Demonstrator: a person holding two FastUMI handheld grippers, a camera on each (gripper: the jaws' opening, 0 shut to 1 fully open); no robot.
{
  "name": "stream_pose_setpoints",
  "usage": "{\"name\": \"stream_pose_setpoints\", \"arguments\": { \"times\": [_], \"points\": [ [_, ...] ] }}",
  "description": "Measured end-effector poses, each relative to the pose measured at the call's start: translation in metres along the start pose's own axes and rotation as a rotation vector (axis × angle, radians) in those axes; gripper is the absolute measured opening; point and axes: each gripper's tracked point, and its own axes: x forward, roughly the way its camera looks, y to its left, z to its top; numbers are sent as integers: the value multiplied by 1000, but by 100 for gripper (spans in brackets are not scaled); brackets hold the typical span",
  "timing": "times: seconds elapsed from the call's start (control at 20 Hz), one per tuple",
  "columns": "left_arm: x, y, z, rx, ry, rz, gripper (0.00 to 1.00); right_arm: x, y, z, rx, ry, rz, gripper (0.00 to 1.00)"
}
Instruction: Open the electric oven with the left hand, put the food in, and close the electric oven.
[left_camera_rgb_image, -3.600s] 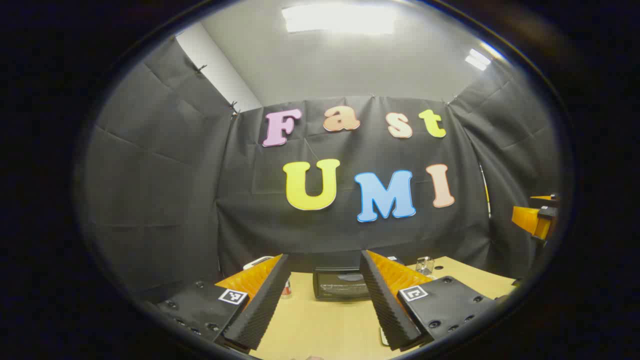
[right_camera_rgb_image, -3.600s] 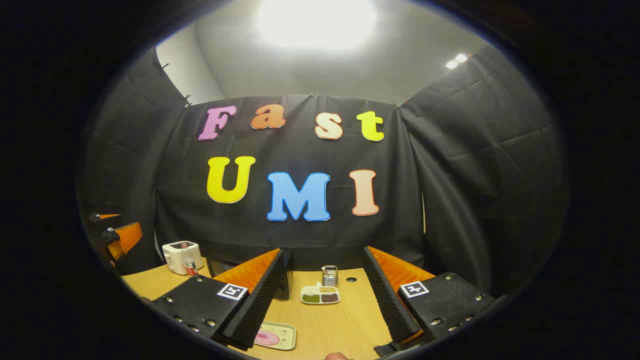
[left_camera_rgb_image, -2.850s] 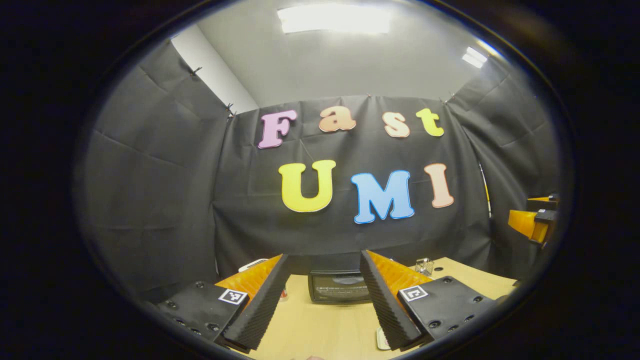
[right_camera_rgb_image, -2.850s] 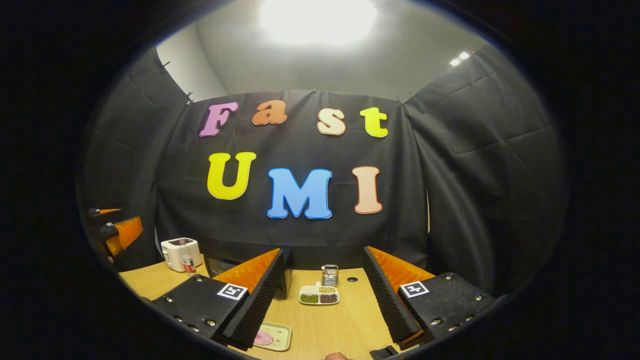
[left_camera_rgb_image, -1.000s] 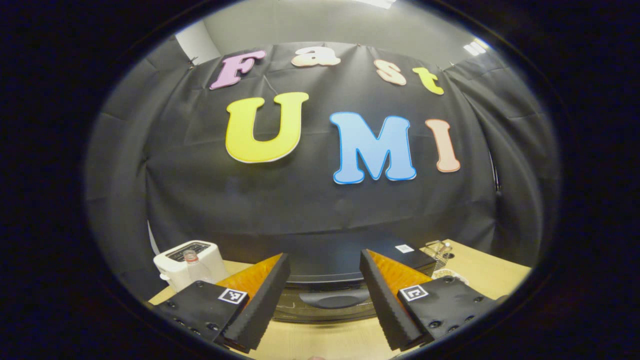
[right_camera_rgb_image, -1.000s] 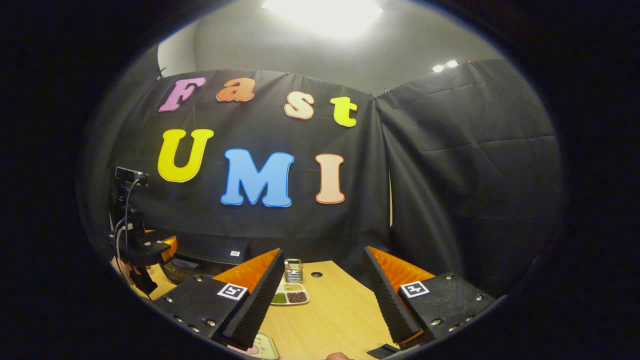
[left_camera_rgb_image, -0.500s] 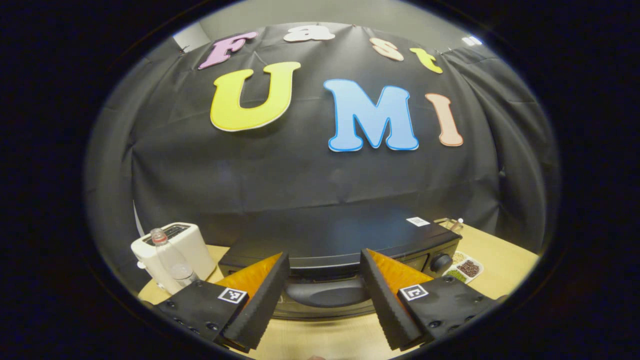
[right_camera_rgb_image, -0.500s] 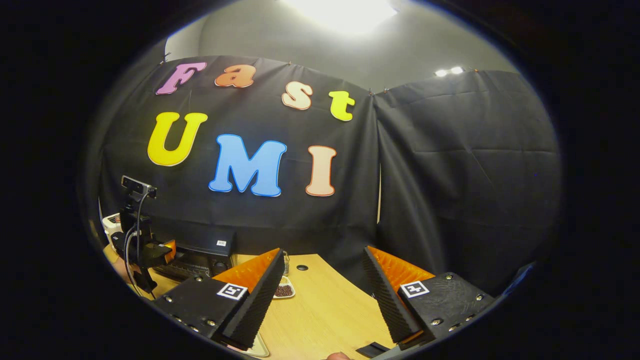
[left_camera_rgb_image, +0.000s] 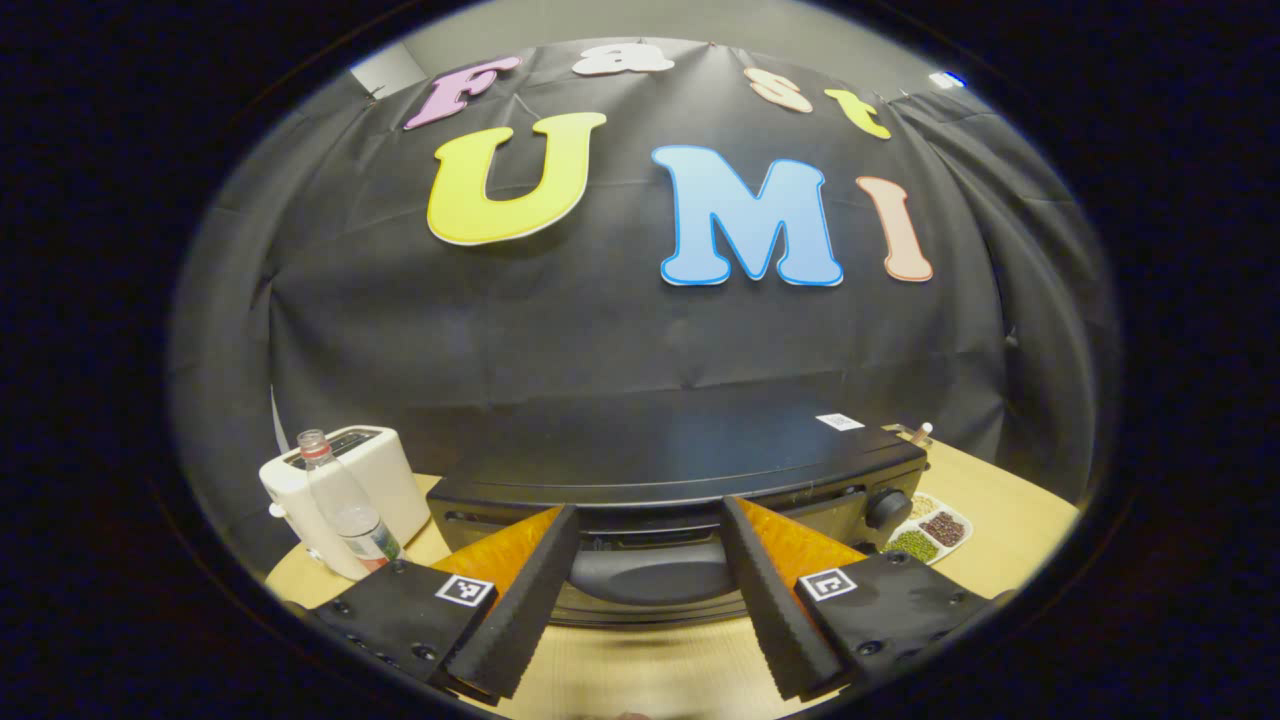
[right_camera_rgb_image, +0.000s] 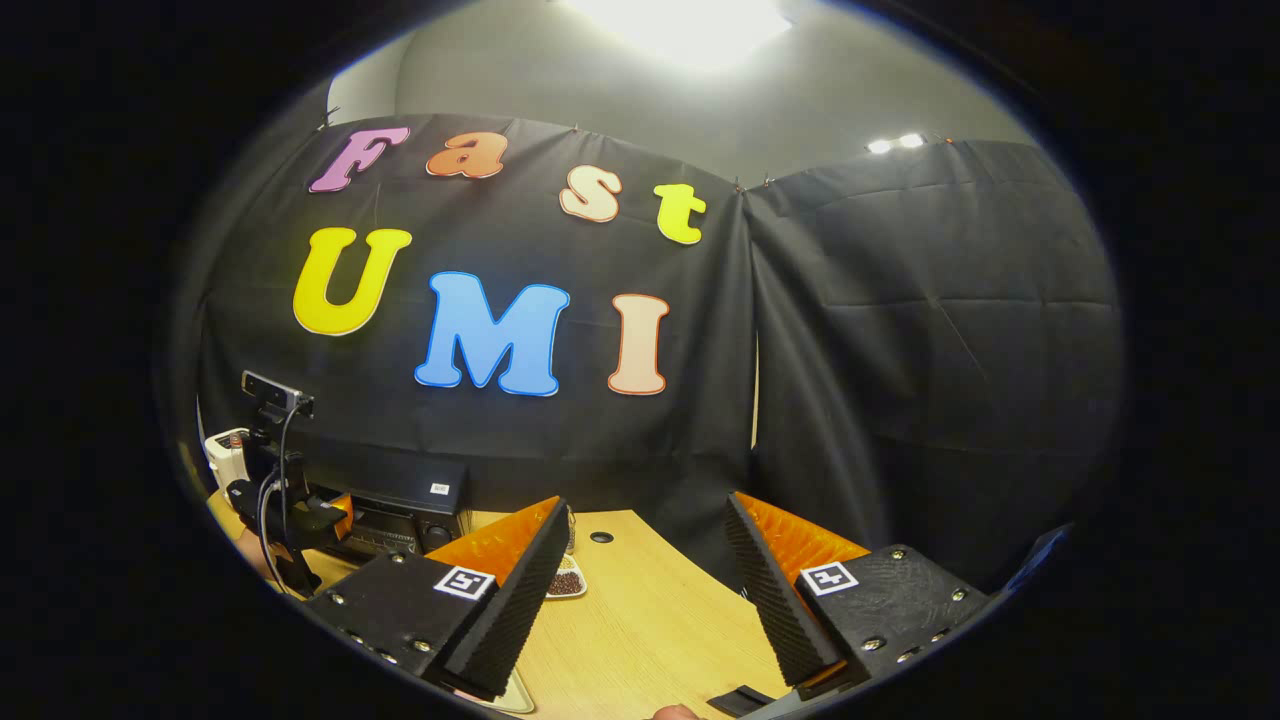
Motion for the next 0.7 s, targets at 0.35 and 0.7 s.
{"name": "stream_pose_setpoints", "arguments": {
  "times": [0.35, 0.7],
  "points": [
    [-38, -4, -22, 16, 30, 7, 95, -2, -3, 1, 14, -16, 42, 95],
    [-70, -7, -56, 45, 88, 32, 91, -14, -13, -6, 30, 0, 76, 95]
  ]
}}
